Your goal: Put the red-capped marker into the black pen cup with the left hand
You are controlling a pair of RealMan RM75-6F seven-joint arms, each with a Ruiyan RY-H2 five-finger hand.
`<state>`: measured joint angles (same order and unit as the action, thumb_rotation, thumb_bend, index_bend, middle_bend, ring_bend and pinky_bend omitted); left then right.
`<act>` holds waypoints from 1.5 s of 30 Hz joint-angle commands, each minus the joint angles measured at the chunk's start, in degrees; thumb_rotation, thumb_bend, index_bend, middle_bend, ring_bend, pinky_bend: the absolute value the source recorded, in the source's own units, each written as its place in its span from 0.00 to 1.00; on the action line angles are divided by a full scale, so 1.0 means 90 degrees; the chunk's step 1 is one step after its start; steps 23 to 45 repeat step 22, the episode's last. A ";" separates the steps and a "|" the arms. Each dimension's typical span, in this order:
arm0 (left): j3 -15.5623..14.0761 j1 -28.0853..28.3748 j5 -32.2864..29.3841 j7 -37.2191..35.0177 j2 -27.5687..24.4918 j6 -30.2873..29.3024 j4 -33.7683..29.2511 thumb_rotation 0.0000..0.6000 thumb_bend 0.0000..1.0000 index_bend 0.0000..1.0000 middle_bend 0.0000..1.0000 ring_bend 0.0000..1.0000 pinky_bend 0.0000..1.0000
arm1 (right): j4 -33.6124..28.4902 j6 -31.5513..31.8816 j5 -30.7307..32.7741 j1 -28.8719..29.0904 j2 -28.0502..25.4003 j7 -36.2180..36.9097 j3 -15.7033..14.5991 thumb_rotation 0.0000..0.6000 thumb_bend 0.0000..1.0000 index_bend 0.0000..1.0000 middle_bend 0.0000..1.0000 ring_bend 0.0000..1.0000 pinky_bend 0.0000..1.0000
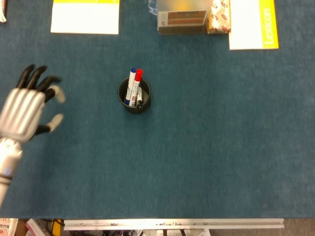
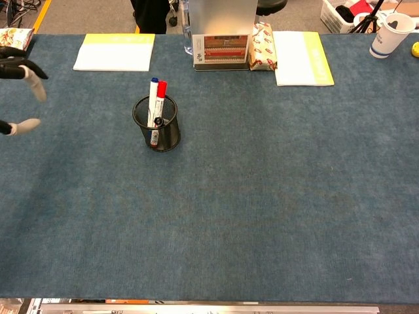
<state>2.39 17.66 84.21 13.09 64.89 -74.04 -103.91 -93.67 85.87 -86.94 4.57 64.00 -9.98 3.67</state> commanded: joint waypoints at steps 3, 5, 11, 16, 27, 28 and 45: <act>-0.0478 -0.0624 0.0545 -0.0130 -0.0164 -0.0815 0.0464 1.00 0.25 0.50 0.34 0.15 0.09 | 0.0056 -0.0014 0.0000 0.0009 0.0061 -0.0111 -0.0009 1.00 0.09 0.21 0.24 0.22 0.44; -0.0476 -0.0890 0.0640 -0.0677 -0.0225 -0.1305 0.0736 1.00 0.25 0.50 0.34 0.15 0.09 | 0.0112 -0.0061 -0.0007 0.0031 0.0121 -0.0240 -0.0028 1.00 0.09 0.21 0.24 0.22 0.44; -0.0359 -0.1163 0.0489 -0.1824 -0.0430 -0.1682 0.1041 1.00 0.25 0.53 0.38 0.16 0.14 | 0.0191 -0.0171 -0.0008 0.0062 0.0218 -0.0353 -0.0082 1.00 0.09 0.22 0.24 0.22 0.44; -0.0299 -0.1129 0.0356 -0.1904 -0.0432 -0.1477 0.1151 1.00 0.25 0.53 0.38 0.16 0.15 | 0.0276 -0.0356 0.0202 0.0108 0.0220 -0.0270 -0.0038 1.00 0.09 0.22 0.24 0.22 0.44; -0.0266 -0.1125 0.0319 -0.1679 -0.0300 -0.1379 0.1253 1.00 0.25 0.53 0.38 0.17 0.15 | 0.0300 -0.0471 0.0270 0.0153 0.0217 -0.0213 -0.0034 1.00 0.09 0.22 0.24 0.22 0.44; -0.0266 -0.1125 0.0319 -0.1679 -0.0300 -0.1379 0.1253 1.00 0.25 0.53 0.38 0.17 0.15 | 0.0300 -0.0471 0.0270 0.0153 0.0217 -0.0213 -0.0034 1.00 0.09 0.22 0.24 0.22 0.44; -0.0266 -0.1125 0.0319 -0.1679 -0.0300 -0.1379 0.1253 1.00 0.25 0.53 0.38 0.17 0.15 | 0.0300 -0.0471 0.0270 0.0153 0.0217 -0.0213 -0.0034 1.00 0.09 0.22 0.24 0.22 0.44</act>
